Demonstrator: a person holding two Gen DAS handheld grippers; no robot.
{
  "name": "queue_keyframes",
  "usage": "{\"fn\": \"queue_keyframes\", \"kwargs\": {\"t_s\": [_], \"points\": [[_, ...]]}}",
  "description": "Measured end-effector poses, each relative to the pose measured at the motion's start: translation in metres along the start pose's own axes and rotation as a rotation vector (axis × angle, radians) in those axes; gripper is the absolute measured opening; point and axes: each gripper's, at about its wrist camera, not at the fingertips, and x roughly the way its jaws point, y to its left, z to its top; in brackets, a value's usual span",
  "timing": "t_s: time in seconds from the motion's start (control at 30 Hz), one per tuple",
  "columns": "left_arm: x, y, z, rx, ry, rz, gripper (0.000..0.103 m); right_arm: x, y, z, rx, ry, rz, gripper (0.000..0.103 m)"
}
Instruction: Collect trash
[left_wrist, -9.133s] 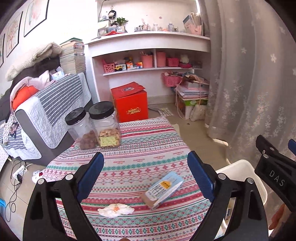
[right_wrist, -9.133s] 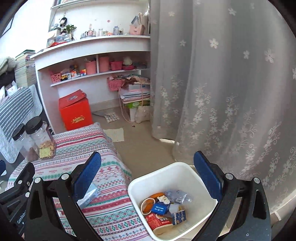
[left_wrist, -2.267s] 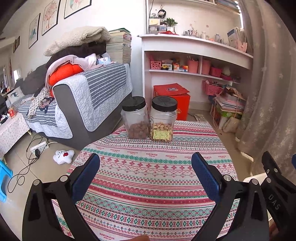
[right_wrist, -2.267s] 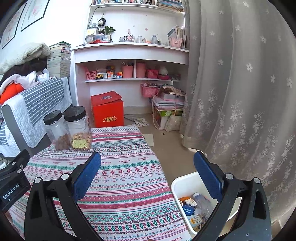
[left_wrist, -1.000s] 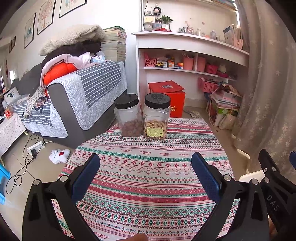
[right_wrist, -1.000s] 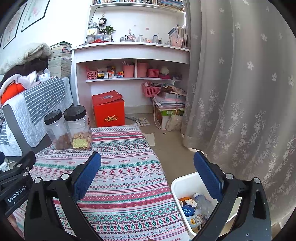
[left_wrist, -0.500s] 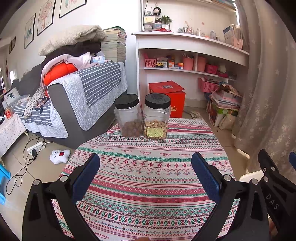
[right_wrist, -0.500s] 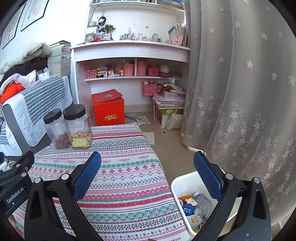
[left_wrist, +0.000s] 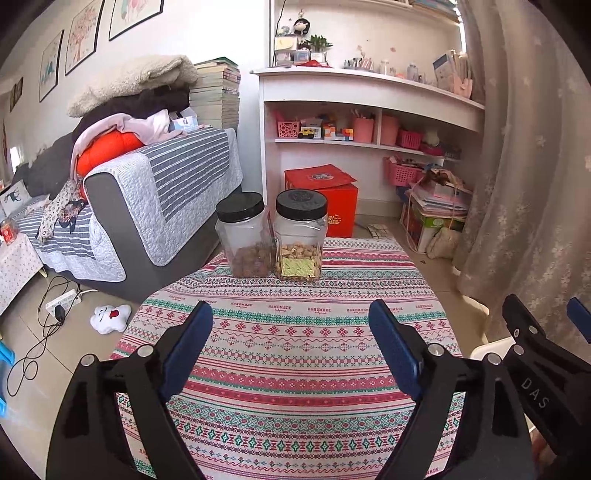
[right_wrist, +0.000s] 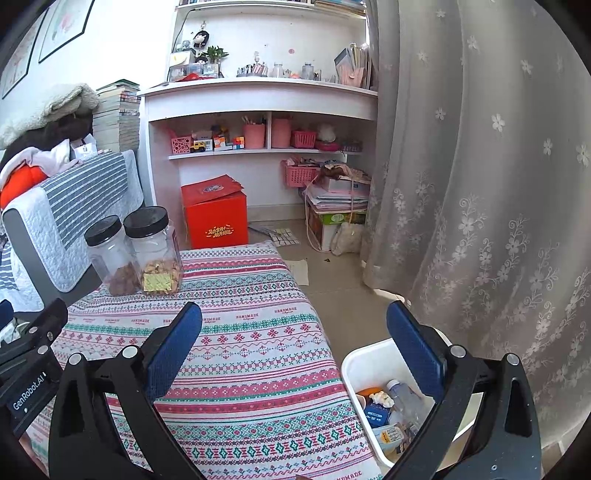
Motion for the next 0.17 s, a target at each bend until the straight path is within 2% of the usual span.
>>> {"fn": "queue_keyframes", "kwargs": {"t_s": [0.07,0.17], "points": [[0.0006,-0.0013,-0.0002,0.002,0.010,0.013,0.096,-0.0006,-0.0007,-0.0001,0.000,-0.003,-0.002,0.096],[0.0008,-0.0009,-0.0005,-0.005,0.013,0.018,0.096,-0.0009,-0.0007,-0.0003,0.001,-0.002,-0.002,0.096]]}}
